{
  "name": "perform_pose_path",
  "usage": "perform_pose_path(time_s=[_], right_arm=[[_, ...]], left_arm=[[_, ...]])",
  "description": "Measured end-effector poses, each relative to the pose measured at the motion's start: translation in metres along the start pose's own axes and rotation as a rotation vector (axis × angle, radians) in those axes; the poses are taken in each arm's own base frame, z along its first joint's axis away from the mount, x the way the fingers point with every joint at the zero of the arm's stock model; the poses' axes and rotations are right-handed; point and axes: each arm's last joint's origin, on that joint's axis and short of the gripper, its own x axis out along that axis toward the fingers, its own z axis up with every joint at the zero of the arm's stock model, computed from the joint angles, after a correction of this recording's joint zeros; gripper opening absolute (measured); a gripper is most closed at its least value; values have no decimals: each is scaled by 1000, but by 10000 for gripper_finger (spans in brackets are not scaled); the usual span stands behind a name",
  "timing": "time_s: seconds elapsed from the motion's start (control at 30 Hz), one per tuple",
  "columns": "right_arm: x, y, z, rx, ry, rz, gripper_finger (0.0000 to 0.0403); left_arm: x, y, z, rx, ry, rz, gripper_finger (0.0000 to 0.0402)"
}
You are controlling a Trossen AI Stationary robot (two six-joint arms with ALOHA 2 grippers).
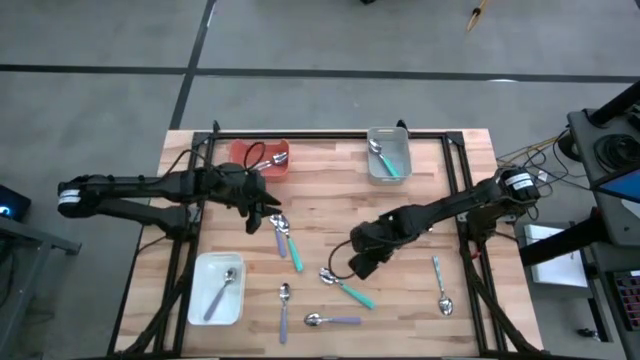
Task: Sort silverware by color (type)
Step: Put the bottom light blue spoon into the gray bin
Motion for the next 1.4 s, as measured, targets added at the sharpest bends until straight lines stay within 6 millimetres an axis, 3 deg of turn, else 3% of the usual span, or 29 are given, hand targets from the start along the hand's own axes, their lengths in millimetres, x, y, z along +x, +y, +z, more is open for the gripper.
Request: perform_pose_path(time_s=[0.17,0.4,0.7,1.03,1.4], right_arm=[[1,15,9,-56,-75,149,139],[24,32,22,-141,-39,127,139],[40,61,36,-277,11,-164,139],[57,83,16,-240,100,-290,139],[59,86,1,-170,21,-364,139]], left_arm=[[0,0,0,7,-3,-2,109],[0,0,5,45,-55,40,109],[0,0,6,68,-68,40,109],[0,0,6,73,-66,39,109],[0,1,1,91,-10,48,109]])
